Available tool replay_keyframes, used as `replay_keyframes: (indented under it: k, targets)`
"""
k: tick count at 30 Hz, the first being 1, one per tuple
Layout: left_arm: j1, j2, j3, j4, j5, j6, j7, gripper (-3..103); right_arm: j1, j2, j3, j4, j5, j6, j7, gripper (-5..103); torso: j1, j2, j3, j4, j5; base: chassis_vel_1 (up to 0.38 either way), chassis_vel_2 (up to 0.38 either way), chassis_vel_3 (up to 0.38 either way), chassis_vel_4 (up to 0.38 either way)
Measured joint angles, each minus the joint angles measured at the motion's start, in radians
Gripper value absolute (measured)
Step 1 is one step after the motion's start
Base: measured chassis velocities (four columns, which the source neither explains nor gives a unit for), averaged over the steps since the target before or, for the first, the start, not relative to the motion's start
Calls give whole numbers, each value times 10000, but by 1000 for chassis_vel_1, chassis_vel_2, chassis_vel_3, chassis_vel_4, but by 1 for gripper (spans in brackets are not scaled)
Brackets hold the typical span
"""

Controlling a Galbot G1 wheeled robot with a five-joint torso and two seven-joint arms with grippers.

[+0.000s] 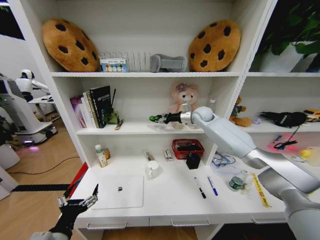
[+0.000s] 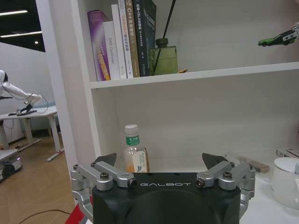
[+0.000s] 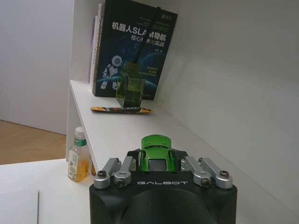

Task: Organize the objects on the table.

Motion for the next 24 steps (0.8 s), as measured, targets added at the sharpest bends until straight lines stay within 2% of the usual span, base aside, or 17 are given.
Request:
replay_keyframes:
  k: [8,18,24]
  targets:
    - [0,0,0,0,0,0,0,100,53,343,-376,-590,-195,115,-22,36,0,0,0,-2,1,0,0,0,0]
    - [0,0,0,0,0,0,0,100,-52,434,-438,-648,-282,166,21,36,-1,0,0,-2,1,0,0,0,0]
    - [1,0,0,0,0,1,0,100,-114,663,-451,-735,-317,224,250,36,0,0,0,0,0,0,0,0,0]
